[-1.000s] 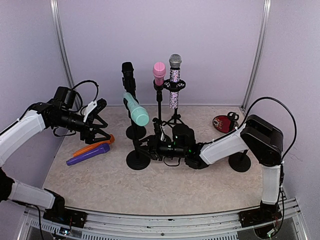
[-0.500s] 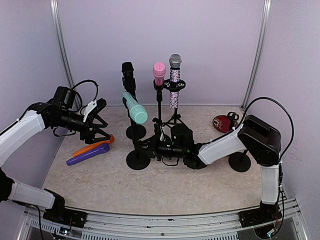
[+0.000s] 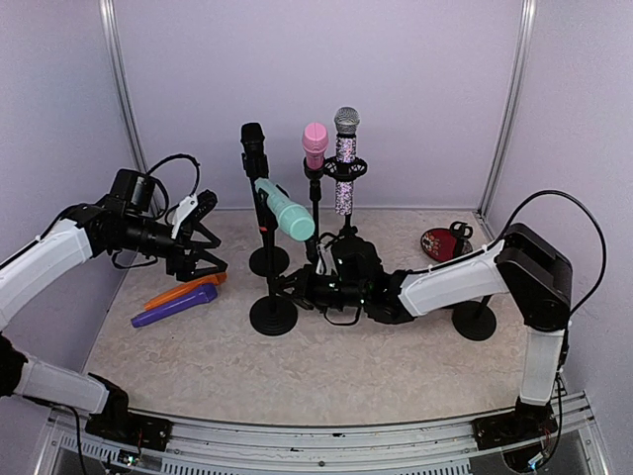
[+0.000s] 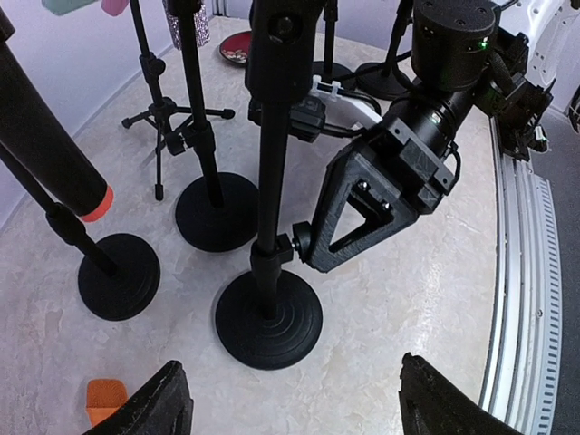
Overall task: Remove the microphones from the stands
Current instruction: Unscrew the knob on the stand of the microphone stand.
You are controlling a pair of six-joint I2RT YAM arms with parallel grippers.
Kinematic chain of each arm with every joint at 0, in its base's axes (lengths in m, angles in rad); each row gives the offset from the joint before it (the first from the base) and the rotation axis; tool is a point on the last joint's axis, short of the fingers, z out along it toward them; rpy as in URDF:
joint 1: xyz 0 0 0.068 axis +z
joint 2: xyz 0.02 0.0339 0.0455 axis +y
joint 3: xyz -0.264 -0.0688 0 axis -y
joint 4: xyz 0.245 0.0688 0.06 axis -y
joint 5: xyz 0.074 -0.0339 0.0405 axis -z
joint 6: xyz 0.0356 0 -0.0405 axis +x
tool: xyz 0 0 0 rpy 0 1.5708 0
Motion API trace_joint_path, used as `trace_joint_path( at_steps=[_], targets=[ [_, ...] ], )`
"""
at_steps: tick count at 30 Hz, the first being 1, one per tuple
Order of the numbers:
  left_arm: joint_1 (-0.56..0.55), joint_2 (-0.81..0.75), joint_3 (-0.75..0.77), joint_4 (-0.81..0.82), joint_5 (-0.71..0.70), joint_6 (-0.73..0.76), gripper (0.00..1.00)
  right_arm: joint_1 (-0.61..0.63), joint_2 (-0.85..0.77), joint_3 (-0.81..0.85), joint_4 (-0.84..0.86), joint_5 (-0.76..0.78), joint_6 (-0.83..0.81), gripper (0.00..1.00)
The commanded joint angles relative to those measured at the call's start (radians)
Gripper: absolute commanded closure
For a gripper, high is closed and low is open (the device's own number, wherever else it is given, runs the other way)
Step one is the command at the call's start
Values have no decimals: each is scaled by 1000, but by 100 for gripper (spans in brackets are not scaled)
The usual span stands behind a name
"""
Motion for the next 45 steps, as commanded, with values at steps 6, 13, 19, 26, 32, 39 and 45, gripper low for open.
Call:
trace_joint_path(
  at_steps=[6,13,19,26,32,39,45],
  targets=[
    [-61,26,-37,212,-48,-161,24,20,28,109,-418,182,-219,100],
    [-95,41,-55,340,-91,-247,25,58,47,186,-532,277,-333,100],
    [-105,81,-51,470,-134,-363,35,99,74,231,-597,368,-426,100],
    [-126,147,-11,489,-129,-402,44,146,90,287,-676,494,-535,100],
    [-128,180,10,520,-117,-434,53,182,86,307,-706,584,-641,100],
    [-127,181,24,488,-64,-423,53,219,73,323,-684,649,-800,100],
    [-127,164,17,470,-62,-421,53,253,91,366,-699,736,-937,100]
  ],
)
